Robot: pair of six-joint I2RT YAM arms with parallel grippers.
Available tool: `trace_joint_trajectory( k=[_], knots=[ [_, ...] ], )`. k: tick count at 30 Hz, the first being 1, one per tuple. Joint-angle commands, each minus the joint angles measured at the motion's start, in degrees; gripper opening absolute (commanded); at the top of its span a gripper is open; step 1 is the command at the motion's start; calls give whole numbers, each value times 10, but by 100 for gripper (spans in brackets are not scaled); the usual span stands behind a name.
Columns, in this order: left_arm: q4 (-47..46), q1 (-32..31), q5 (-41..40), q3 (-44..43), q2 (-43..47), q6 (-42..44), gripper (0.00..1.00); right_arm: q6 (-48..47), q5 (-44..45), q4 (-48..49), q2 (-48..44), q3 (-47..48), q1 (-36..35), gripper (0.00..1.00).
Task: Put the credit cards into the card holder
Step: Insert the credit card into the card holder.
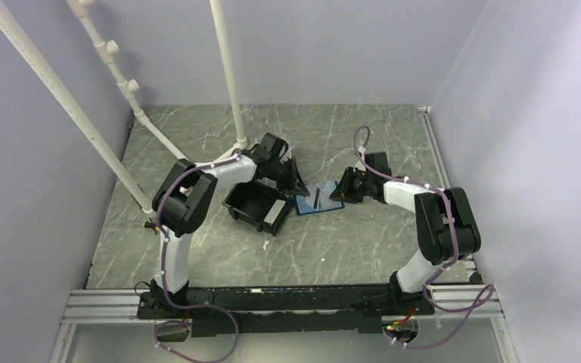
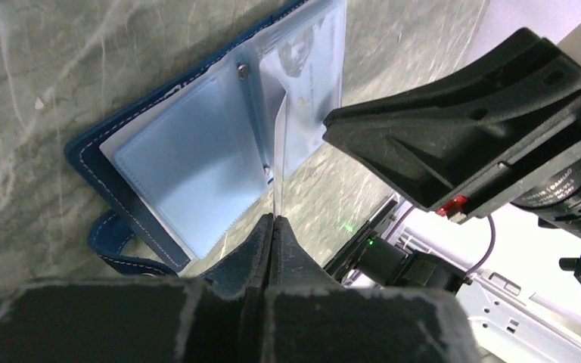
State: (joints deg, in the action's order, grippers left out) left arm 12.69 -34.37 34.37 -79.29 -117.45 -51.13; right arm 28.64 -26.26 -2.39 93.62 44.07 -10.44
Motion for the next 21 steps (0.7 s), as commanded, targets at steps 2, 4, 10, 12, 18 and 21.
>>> trace_joint_trajectory(
  k=[2, 4, 10, 12, 18, 21],
  knots=[
    [-26, -3, -38, -22, -15, -15, 0, -16, 21, -25, -12, -7, 5, 26],
    [-23, -3, -43, -27, -21, -13, 0, -21, 20, -36, -17, 6, 5, 29],
    [-17, -4, -54, -39, -36, 0, 0, -46, 66, -73, -26, 37, 5, 36],
    [-13, -4, -61, -46, -38, 5, 0, -51, 75, -75, -14, 41, 5, 37],
    [-16, -4, -55, -68, -56, 11, 0, -48, 82, -66, 13, 31, 6, 35],
    [-24, -4, -52, -71, -61, 11, 0, -46, 84, -66, 19, 28, 5, 29]
  ],
)
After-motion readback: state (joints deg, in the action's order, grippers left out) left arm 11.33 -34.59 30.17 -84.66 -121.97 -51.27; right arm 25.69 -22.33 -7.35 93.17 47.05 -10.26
